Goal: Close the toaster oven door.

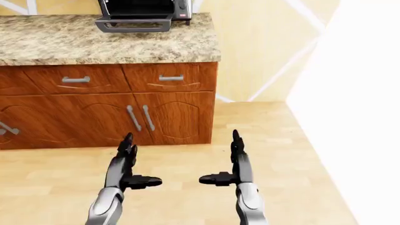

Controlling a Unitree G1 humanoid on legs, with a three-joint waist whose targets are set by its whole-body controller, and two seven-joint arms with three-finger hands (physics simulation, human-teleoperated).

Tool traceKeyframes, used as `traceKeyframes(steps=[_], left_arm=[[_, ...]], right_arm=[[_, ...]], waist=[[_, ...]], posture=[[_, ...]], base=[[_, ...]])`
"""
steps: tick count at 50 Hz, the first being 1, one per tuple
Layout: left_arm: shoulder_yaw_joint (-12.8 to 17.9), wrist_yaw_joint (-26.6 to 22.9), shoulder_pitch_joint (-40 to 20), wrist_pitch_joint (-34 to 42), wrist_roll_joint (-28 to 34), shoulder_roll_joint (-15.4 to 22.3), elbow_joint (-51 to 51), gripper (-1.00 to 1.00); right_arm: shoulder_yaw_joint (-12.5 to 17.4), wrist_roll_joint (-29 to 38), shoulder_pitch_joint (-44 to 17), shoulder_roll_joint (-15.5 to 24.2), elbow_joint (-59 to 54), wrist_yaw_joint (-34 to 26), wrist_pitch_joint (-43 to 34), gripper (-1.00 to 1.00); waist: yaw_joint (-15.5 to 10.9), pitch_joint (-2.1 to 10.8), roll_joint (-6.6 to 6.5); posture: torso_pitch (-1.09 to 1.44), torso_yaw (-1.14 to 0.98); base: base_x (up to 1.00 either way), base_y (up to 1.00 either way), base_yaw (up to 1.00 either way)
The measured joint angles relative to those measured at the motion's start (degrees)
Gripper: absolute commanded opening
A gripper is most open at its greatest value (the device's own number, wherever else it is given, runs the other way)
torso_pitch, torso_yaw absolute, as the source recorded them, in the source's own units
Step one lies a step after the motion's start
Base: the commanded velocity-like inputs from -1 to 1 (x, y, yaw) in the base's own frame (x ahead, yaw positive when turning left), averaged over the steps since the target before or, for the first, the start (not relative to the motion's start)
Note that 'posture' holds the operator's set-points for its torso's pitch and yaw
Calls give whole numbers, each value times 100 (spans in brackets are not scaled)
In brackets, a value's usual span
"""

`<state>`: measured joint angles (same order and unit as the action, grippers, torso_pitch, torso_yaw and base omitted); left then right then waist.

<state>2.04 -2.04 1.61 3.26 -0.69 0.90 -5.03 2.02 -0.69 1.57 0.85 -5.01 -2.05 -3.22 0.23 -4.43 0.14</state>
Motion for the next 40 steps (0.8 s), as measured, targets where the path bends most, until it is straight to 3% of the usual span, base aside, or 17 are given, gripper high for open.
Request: traceKeyframes(steps=[1,3,5,7,10,18,25,31,40], left_arm=[[34,-16,-2,97,-72,-10,202,100],[111,-32,-186,166,-239,5,648,100],[114,-30,-219,120,-306,25,810,100],[59,-37,-122,268,-315,18,971,100],[48,-68,-154,611,-338,37,1175,100],[621,18,-668,1504,-589,342,2093,100],[806,68,-914,1932,-763,456,2600,100],[1239,247,-1242,2505,-1045,761,2919,100],[1428,376,-1462,3005,-1316,1010,3425,100]], right_arm=[[9,-20,-6,16,144,-7,-47,100],[96,-58,-131,67,534,-8,-57,100],[135,-85,-163,69,674,-19,-36,100],[177,-129,-182,93,726,-33,-163,100],[268,-220,-210,132,969,-50,-528,100],[552,-393,-405,327,1860,-194,-1251,100],[966,-631,-925,617,2653,-298,-2035,100],[1107,-759,-1086,785,2750,-357,-2508,100],[1446,-959,-1516,1143,3117,-315,-3055,100]], waist=[[5,44,23],[-32,316,25],[-40,232,64],[-40,315,57],[-48,322,45],[-48,373,33],[-60,445,30],[-35,366,33],[-48,332,23]], posture=[[0,0],[0,0],[0,0],[0,0],[0,0],[0,0],[0,0],[0,0],[0,0]], base=[[0,0,0],[0,0,0],[0,0,0],[0,0,0],[0,0,0],[0,0,0],[0,0,0],[0,0,0],[0,0,0]])
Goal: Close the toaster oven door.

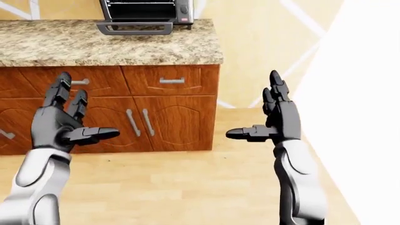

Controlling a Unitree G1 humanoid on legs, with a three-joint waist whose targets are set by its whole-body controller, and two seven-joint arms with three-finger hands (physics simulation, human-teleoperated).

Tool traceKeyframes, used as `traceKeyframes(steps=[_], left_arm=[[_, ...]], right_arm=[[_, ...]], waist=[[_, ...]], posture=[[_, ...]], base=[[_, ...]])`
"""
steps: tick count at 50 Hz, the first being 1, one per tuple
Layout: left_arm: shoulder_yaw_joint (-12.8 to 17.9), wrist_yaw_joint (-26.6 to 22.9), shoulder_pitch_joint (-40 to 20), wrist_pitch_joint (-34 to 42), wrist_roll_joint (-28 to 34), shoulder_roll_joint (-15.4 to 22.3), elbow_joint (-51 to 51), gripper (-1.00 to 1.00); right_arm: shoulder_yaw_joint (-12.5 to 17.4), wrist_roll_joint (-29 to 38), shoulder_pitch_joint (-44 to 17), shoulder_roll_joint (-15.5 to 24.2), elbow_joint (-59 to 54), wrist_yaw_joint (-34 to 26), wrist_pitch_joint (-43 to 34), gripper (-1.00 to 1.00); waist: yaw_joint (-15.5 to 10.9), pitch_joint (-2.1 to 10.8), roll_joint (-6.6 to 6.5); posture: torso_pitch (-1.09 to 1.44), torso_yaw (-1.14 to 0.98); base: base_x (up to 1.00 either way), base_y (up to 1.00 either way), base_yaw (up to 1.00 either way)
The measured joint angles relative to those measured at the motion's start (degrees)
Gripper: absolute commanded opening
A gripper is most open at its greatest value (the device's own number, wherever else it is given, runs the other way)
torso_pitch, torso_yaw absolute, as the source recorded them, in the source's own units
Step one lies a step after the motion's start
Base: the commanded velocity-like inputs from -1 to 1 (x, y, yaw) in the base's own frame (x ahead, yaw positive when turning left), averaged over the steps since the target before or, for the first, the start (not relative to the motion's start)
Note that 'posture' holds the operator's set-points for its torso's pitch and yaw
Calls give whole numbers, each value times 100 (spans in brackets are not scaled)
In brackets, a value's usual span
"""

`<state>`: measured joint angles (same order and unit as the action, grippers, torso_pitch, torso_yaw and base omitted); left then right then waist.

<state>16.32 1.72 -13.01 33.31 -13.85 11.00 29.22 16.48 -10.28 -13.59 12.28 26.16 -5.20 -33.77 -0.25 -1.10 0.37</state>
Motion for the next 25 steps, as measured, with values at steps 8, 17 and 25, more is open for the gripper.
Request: traceKeyframes(steps=[8,17,25], left_arm=[[55,-67,-54,210,-66,104,134,100],[249,21,-233,481,-253,261,323,100],[174,22,-209,602,-251,286,383,100]], right_arm=[[55,-169,-122,110,300,25,-338,100],[117,-274,-202,191,453,35,-517,100],[118,-272,-164,193,425,39,-505,100]], waist=[[-4,-39,-7],[-4,-52,-9],[31,-122,-116]], posture=[[0,0],[0,0],[0,0]], base=[[0,0,0],[0,0,0],[10,4,0]])
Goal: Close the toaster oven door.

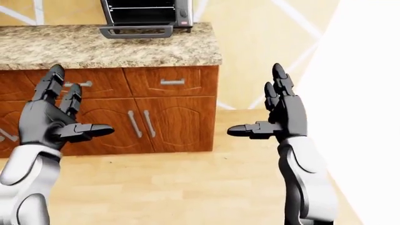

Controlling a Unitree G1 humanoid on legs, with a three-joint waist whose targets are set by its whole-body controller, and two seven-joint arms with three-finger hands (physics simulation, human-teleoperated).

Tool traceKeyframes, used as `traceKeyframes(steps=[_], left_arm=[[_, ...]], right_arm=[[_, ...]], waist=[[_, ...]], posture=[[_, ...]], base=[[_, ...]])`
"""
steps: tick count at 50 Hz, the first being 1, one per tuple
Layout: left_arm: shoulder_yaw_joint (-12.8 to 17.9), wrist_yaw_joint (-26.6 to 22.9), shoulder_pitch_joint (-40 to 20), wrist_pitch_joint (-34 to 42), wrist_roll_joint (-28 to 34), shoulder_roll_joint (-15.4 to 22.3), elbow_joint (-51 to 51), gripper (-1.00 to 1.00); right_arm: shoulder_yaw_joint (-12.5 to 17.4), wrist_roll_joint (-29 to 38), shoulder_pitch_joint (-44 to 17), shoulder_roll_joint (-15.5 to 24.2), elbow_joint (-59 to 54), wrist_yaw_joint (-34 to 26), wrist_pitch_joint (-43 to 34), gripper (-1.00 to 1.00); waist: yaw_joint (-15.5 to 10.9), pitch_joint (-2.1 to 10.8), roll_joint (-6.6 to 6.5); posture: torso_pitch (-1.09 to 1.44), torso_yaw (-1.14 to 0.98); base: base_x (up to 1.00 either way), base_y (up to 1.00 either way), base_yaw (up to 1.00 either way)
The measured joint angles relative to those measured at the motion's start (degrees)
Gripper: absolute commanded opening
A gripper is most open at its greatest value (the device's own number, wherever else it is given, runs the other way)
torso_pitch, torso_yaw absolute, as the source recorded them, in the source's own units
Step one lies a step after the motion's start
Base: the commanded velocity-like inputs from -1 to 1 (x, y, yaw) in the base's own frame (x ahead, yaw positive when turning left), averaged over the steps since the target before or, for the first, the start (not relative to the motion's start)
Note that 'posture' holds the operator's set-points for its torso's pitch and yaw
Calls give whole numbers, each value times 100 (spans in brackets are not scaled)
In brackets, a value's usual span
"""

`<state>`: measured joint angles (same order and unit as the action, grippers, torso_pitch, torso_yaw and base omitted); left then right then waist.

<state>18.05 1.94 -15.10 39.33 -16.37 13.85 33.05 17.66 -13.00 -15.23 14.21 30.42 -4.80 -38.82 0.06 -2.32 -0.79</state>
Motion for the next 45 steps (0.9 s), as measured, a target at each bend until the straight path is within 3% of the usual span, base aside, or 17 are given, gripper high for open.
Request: traceKeyframes(steps=[4,9,12,15,17,21,22,25,31,34,36,38,40,45], left_arm=[[-6,-46,-14,22,0,8,207,100],[103,-38,-11,15,49,20,118,100],[59,-41,-11,65,25,-1,130,100],[94,-38,-99,208,-76,67,201,100],[190,-11,-180,253,-146,146,276,100],[598,166,-438,437,-425,460,494,100],[719,214,-455,435,-496,543,479,100],[985,271,-295,329,-635,727,250,100],[1316,323,-389,200,-863,1178,-159,100],[1340,400,-401,141,-926,1277,-150,100],[1213,410,-343,78,-947,1187,-132,100],[1075,376,-314,90,-987,1154,-198,100],[1051,348,-310,122,-1015,1161,-233,100],[1137,342,-339,97,-1030,1199,-83,100]], right_arm=[[9,-1,7,-2,97,-4,1,100],[-13,-55,-18,5,167,-44,-28,100],[79,-40,29,24,166,-16,-38,100],[140,-54,-17,62,212,30,-199,100],[174,-103,-115,119,321,50,-265,100],[323,-318,-372,280,548,103,-429,100],[320,-376,-410,292,535,127,-467,100],[297,-524,-432,387,451,181,-575,100],[476,-678,-586,600,337,320,-605,100],[515,-748,-603,675,362,361,-576,100],[564,-759,-545,695,322,393,-570,100],[582,-751,-490,687,297,439,-616,100],[559,-755,-505,690,301,457,-636,100],[571,-791,-523,707,371,455,-567,100]], waist=[[8,-40,-11],[5,-35,239],[52,-63,158],[45,-11,188],[37,-6,90],[40,-8,-261],[-7,-28,-225],[-51,-7,-285],[-75,-61,91],[-103,-9,382],[-14,-39,287],[30,-32,331],[41,-10,274],[91,-72,-138]], posture=[[0,0],[0,0],[0,0],[0,0],[0,0],[0,0],[0,0],[0,0],[0,0],[0,0],[0,0],[0,0],[0,0],[0,0]], base=[[20,8,0],[20,8,0],[20,7,0],[20,8,0],[20,8,0],[20,8,0],[20,9,0],[20,8,0],[20,8,0],[20,9,0],[21,9,0],[20,9,0],[21,9,0],[21,9,0]])
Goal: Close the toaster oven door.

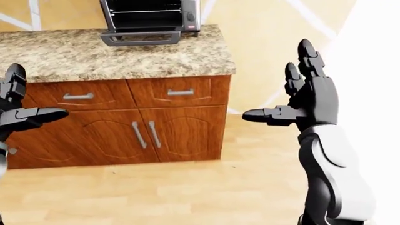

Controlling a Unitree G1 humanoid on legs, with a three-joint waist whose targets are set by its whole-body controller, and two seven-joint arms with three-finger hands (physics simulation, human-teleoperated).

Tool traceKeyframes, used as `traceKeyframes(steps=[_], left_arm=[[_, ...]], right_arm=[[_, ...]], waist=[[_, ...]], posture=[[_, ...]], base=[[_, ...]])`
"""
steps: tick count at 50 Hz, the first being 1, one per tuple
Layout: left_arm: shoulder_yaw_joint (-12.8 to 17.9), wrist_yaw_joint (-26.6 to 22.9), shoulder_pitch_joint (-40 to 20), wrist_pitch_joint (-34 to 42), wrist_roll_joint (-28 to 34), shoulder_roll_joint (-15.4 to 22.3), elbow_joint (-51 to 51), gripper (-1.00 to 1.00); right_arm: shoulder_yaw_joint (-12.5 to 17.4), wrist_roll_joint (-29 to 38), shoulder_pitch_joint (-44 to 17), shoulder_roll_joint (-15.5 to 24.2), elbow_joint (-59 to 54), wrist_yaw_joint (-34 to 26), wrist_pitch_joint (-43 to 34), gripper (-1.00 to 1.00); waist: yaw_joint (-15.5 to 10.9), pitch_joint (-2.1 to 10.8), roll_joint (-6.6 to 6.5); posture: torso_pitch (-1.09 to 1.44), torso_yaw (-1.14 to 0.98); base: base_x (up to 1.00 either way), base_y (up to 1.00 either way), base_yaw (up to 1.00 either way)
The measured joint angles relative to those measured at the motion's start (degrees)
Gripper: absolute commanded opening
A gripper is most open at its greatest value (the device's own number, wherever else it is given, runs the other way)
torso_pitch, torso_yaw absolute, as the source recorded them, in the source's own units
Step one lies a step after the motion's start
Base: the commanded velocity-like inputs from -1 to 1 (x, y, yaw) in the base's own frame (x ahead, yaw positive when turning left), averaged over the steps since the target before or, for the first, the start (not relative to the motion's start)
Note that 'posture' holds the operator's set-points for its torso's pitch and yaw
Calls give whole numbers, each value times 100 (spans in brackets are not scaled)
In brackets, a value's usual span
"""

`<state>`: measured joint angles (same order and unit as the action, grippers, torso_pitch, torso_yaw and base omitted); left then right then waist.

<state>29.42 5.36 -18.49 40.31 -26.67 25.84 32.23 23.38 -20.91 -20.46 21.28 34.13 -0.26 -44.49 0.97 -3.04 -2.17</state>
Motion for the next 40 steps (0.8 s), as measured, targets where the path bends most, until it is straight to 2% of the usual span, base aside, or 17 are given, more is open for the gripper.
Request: traceKeyframes(steps=[1,2,3,6,12,15,17,19,21,25,27,28,29,31,33,37,40], left_arm=[[8,0,-12,-10,2,17,18,100],[27,4,-28,-18,7,44,19,100],[58,12,-18,-31,19,44,-7,100],[126,62,41,34,29,5,-128,100],[184,146,-41,92,-139,123,-38,100],[171,155,-64,57,-155,146,-42,100],[95,150,-40,101,-201,104,-59,100],[45,133,-23,149,-237,119,-91,100],[63,129,-26,152,-235,142,-99,100],[128,141,-89,88,-199,201,-52,100],[165,144,-132,83,-220,248,-48,100],[199,158,-144,79,-226,278,-54,100],[229,180,-134,74,-222,272,-75,100],[244,230,-66,110,-209,240,-134,100],[215,244,-55,135,-198,241,-162,100],[189,222,-94,102,-206,256,-85,100],[212,208,-106,73,-214,280,-63,100]], right_arm=[[0,-7,-16,8,0,5,-3,100],[-15,-15,-35,-11,5,7,-1,100],[-63,-28,-11,-54,0,2,-1,100],[-175,-87,31,-66,-47,-36,-71,100],[-58,-90,-48,-1,102,23,-72,100],[-56,-107,-55,12,171,21,-34,100],[-16,-90,11,-2,93,25,-25,100],[3,-63,67,-15,4,48,-95,100],[-3,-45,51,-6,-4,62,-140,100],[15,-82,-71,49,118,63,-134,100],[32,-110,-115,74,143,71,-129,100],[19,-125,-135,49,156,78,-129,100],[-22,-149,-115,13,165,84,-149,100],[-101,-218,-82,13,158,71,-238,100],[-100,-249,-57,28,157,61,-270,100],[-41,-240,-89,45,254,97,-257,100],[-36,-253,-89,38,330,96,-204,100]], waist=[[7,24,-128],[-24,56,-198],[-72,35,-144],[-144,24,-148],[-174,36,234],[-192,76,504],[-109,20,391],[-63,21,421],[-55,50,368],[-22,5,77],[2,45,-145],[-31,75,-191],[-82,42,-140],[-134,12,-161],[-154,44,-92],[-162,35,159],[-200,45,470]], posture=[[0,0],[0,0],[0,0],[0,0],[0,0],[0,0],[0,0],[0,0],[0,0],[0,0],[0,0],[0,0],[0,0],[0,0],[0,0],[0,0],[0,0]], base=[[20,9,0],[20,9,0],[20,9,0],[20,8,0],[20,9,0],[21,9,0],[20,9,0],[20,9,0],[20,9,0],[21,9,0],[21,9,0],[20,9,0],[21,9,0],[21,9,0],[20,10,0],[20,11,0],[20,18,0]])
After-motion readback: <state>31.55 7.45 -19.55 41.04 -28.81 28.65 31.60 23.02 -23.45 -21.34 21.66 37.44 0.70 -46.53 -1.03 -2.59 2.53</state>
